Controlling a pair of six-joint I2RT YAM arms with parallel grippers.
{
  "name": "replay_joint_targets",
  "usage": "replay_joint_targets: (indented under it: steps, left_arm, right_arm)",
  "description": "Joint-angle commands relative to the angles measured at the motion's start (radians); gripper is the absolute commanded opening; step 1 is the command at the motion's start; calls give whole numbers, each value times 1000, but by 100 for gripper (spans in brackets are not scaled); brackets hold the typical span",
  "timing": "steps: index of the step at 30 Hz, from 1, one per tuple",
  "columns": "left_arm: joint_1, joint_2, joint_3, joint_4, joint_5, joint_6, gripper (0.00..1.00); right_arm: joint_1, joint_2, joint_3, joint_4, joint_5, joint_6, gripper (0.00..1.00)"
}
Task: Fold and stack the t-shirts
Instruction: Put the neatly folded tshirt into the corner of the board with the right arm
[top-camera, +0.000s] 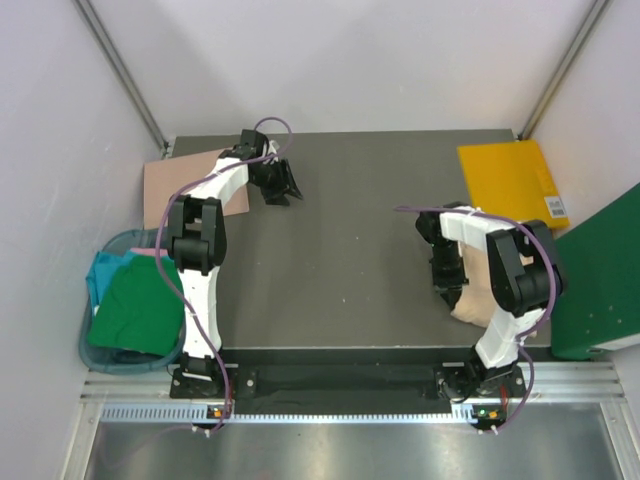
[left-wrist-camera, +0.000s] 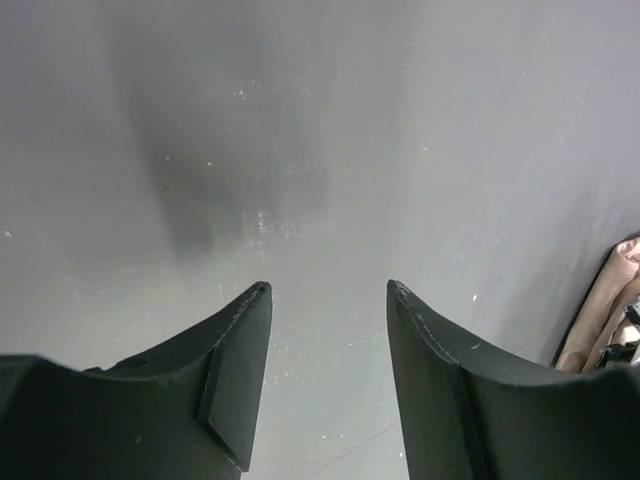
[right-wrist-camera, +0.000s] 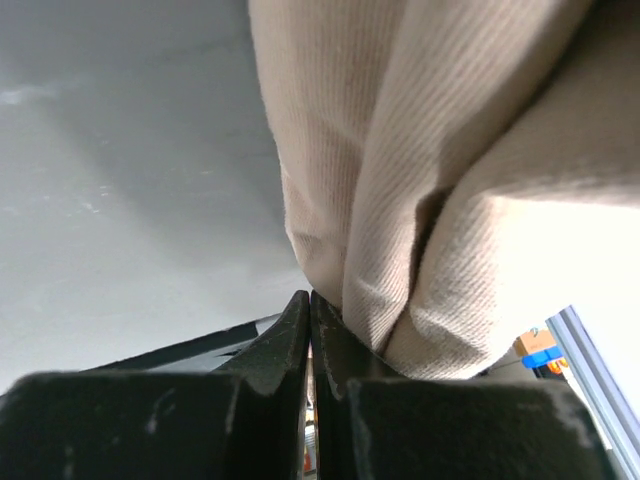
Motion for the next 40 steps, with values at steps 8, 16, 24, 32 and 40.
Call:
replay_joint_targets:
  steps: [8, 16, 24, 32, 40]
  left_arm:
    - [5, -80, -16, -3, 23, 43, 57]
    - [4, -143, -36, -46, -83, 112, 61]
    - [4, -147, -37, -94, -140, 147, 62]
    - [4, -114, 7, -129, -214, 172, 62]
    - [5, -95, 40, -132, -249, 210, 62]
  right_arm:
    - [10, -146, 135, 45, -8, -88, 51]
    - [27, -314, 341, 274, -15, -180, 100]
    - [29, -308, 346, 604, -103, -249, 100]
    - [29, -135, 349, 910, -95, -249, 100]
    - [30, 45, 487, 1004, -49, -226, 99]
